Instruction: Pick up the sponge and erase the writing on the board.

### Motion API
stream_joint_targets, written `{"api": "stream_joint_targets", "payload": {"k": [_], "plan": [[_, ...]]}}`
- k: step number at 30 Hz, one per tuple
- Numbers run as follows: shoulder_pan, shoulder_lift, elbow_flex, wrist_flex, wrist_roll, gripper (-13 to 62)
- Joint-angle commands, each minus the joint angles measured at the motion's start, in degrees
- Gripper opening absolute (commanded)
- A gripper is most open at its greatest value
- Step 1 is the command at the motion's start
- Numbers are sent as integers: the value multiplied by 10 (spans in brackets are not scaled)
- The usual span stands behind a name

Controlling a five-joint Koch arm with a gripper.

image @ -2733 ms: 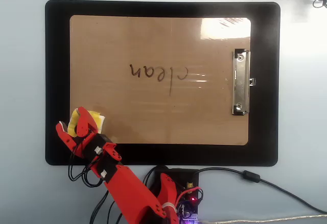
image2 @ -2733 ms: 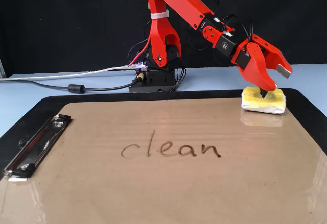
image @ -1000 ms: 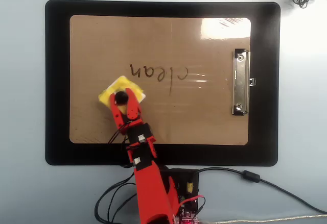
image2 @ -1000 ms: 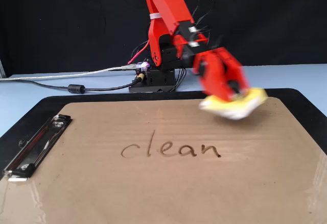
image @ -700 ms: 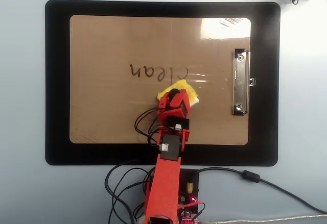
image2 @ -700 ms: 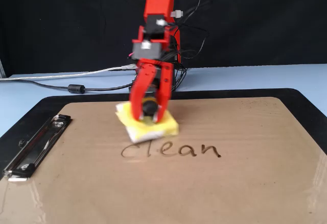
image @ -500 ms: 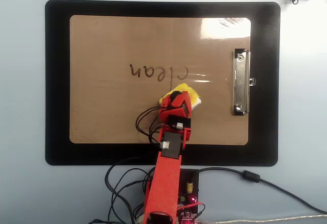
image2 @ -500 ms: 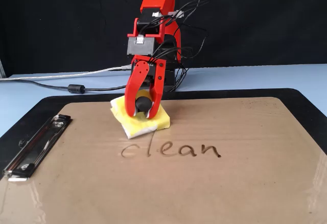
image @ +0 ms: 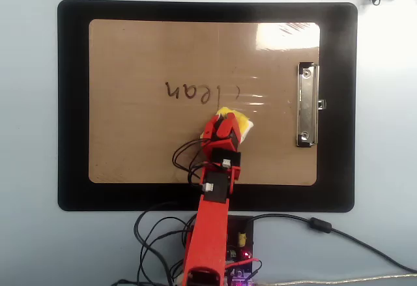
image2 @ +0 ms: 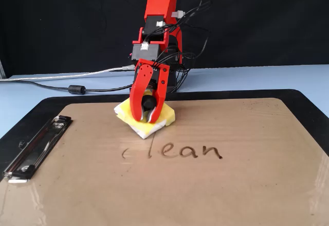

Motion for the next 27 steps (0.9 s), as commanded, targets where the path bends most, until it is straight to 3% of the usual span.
{"api": "stream_joint_targets", "payload": {"k": [1,4,5,8,11,13,20,27], "plan": [[2,-96,-65,-83,-22,-80],[2,-289,-235,-170,-19,-80],[3,-294,-258,-163,-20,-80],[4,-180,-185,-83,-20,-80],[11,24,-42,-13,-19,-80],[47,46,-6,-16,-16,-80],[110,-297,-274,-139,-14,-80],[112,-34,-43,-83,-24,-80]]}}
